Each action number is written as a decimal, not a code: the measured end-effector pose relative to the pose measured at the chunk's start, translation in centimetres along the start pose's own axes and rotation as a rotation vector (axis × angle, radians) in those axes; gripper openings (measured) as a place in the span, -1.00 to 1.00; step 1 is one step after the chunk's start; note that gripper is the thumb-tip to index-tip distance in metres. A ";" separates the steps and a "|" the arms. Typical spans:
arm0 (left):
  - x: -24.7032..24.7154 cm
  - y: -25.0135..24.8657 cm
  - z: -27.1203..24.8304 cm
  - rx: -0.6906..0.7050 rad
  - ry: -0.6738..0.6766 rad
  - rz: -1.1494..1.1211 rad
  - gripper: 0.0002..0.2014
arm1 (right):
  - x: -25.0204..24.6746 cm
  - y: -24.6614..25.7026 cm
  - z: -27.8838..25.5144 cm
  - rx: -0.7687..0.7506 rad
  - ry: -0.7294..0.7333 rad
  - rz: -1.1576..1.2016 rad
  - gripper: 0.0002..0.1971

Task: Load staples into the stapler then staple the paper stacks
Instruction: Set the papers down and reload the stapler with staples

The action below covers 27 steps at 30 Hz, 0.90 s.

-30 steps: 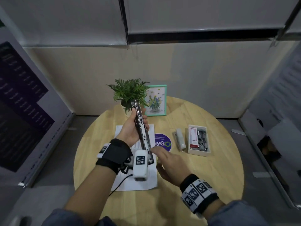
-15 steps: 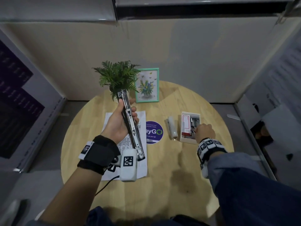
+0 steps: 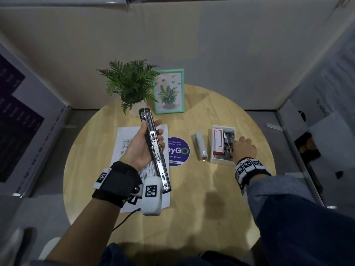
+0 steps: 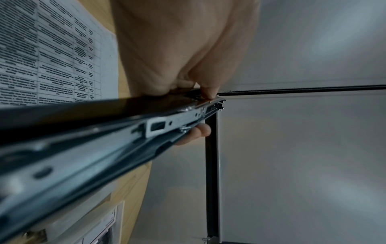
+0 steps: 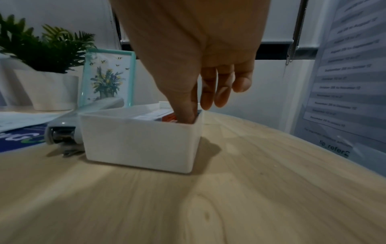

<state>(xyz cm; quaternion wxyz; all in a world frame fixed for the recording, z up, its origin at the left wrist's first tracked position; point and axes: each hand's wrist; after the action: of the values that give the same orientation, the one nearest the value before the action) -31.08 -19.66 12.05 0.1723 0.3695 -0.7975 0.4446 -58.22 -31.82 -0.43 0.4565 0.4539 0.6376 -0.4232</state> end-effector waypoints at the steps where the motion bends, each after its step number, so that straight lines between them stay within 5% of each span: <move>1: 0.1 0.1 0.1 -0.008 0.004 0.006 -0.55 | 0.0 -0.1 0.0 -0.013 0.000 -0.002 -0.72; 6: 0.8 0.4 -0.1 -0.044 0.016 0.058 -0.61 | -3.2 1.1 -0.7 -0.036 -0.076 0.184 -0.82; 10: 1.3 0.6 -0.7 -0.016 -0.021 0.132 -0.72 | -9.5 4.4 -2.6 -0.149 -0.300 0.864 -0.91; 14: 1.5 0.9 -1.8 0.046 0.034 0.242 -0.79 | -15.8 8.4 -6.6 -0.429 -0.283 1.463 -0.95; 18: 1.9 1.1 -2.9 0.049 0.064 0.293 -0.77 | -17.1 10.8 -8.8 -0.589 -0.251 1.476 -0.94; 27: 2.2 1.6 -4.1 0.036 0.102 0.350 -0.60 | -16.6 11.3 -10.1 -0.607 -0.258 1.407 -0.92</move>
<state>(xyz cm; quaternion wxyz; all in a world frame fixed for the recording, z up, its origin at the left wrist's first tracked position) -34.01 -16.68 14.68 0.1257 0.2052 -0.8318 0.5001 -46.45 -22.72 16.45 0.7926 0.5542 0.2292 0.1100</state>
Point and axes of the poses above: each hand's wrist, its own z-axis towards the middle knuckle, its own x-axis out of the palm, y = z × x, and after that the axes turned 5 degrees about -x, right-handed
